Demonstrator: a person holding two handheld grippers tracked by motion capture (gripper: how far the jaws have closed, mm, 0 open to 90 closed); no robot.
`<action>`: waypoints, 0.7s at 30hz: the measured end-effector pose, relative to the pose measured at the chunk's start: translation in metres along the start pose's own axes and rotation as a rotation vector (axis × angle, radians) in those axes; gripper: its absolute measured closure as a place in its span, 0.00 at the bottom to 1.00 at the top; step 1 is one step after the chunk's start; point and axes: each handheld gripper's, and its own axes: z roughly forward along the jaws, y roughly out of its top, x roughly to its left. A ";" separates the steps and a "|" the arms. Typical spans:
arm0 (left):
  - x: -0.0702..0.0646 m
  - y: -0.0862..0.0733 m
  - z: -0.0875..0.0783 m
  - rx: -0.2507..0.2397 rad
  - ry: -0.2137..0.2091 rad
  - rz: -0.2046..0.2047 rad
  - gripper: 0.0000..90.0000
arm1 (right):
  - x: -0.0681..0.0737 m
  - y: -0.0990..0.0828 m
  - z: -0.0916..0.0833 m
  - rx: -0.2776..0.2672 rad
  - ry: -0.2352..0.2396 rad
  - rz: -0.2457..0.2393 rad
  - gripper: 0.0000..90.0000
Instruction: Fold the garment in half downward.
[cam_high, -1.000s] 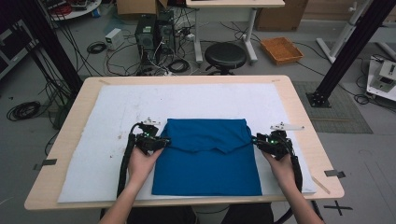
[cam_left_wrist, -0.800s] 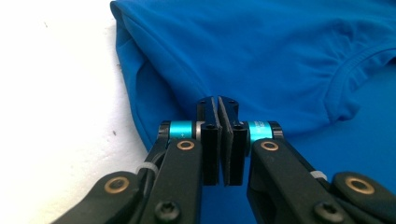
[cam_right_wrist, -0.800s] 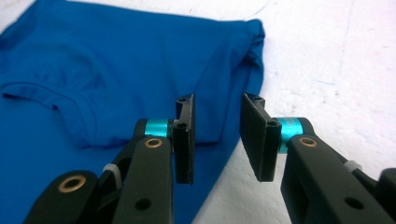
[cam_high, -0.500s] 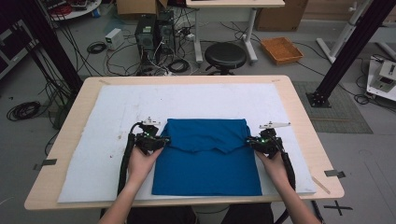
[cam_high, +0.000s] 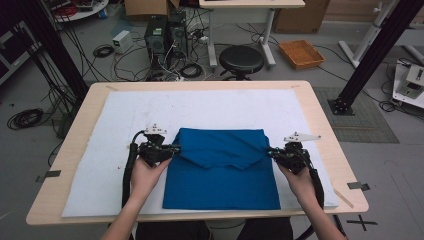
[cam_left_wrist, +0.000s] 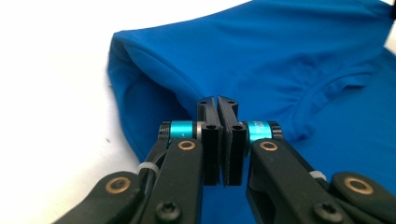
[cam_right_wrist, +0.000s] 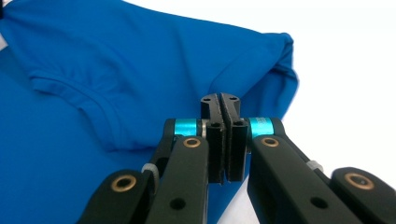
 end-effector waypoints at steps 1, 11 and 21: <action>-0.003 -0.002 -0.003 -0.003 -0.013 -0.005 0.98 | 0.002 -0.002 -0.003 0.002 0.005 -0.001 0.99; -0.033 -0.041 -0.045 0.012 -0.142 -0.012 0.98 | 0.023 -0.037 -0.052 -0.007 0.103 0.043 0.99; -0.051 -0.074 -0.055 0.077 -0.153 0.016 0.98 | 0.046 -0.069 -0.072 0.013 0.113 0.011 0.99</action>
